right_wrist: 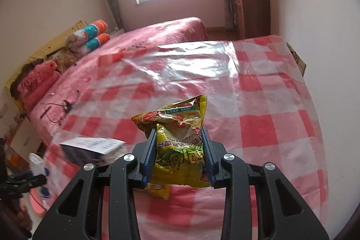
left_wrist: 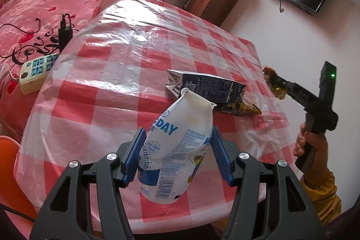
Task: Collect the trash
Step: 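Carry both items over the orange bucket and open both tools to drop them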
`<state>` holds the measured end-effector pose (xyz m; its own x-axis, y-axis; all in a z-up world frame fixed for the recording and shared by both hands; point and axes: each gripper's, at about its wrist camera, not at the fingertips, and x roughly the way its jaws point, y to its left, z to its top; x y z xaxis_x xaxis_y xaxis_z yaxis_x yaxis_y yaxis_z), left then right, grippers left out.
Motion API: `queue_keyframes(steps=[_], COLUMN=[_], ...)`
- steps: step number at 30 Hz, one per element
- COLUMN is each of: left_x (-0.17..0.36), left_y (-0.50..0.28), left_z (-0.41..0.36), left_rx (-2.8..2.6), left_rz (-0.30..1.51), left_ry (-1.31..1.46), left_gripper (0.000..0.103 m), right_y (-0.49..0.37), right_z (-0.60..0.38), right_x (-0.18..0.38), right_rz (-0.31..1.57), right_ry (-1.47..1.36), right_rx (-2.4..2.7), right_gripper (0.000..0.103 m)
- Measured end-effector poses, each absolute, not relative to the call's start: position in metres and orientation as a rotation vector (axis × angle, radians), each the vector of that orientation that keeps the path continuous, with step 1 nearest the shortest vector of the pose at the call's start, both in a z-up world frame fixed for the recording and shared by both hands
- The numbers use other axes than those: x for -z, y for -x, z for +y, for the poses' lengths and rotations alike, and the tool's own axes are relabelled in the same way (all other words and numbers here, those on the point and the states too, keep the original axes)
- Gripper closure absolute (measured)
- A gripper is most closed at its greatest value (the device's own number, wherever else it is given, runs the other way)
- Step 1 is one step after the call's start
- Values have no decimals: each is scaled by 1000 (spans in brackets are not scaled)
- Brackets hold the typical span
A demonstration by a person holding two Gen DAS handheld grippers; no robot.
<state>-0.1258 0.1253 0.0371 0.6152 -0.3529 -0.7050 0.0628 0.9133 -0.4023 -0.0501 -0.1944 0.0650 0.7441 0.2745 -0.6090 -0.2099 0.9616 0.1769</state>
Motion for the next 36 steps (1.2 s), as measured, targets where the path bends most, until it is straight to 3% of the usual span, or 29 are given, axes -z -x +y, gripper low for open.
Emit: queue_keyframes(steps=[15,26,36], left_x=[-46,-37,-5], left_y=[177,228,268], left_z=[183,256,327], left_rx=[125,-73,-290], left_rz=[800,758,742], left_ry=[432,509,602], left_gripper=[43,43,43], right_y=[107,152,184], right_z=[-68,75,191], right_x=[-115,-95,-44], right_rz=[642,732,869], right_ry=[-10,164,312], right_rx=[-615,-941,-1169], right_gripper=[65,65,65])
